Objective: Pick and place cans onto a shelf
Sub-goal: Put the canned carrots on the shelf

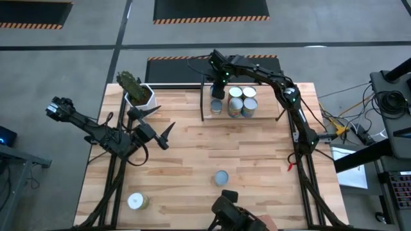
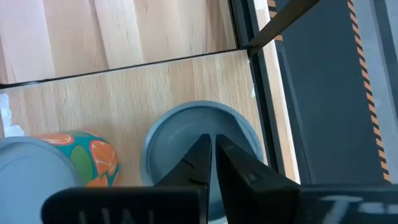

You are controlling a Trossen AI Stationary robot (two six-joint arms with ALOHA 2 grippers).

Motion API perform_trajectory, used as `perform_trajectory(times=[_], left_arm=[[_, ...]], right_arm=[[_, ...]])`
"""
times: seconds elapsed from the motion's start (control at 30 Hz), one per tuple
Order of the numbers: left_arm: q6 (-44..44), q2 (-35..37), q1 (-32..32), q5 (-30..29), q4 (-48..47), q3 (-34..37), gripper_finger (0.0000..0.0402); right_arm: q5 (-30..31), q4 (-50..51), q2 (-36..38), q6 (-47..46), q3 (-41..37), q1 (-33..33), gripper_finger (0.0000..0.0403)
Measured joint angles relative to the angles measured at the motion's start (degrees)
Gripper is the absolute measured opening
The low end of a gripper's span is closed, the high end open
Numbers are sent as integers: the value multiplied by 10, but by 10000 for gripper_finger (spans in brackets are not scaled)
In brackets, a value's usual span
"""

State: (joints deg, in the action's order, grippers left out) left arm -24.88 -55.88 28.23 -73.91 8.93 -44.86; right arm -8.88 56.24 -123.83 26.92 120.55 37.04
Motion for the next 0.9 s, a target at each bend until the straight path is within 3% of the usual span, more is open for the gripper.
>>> perform_trajectory(times=[0.9], left_arm=[[0, 0, 0, 0, 0, 0, 362]], right_arm=[[-1, 23, 11, -1, -20, -23, 9]])
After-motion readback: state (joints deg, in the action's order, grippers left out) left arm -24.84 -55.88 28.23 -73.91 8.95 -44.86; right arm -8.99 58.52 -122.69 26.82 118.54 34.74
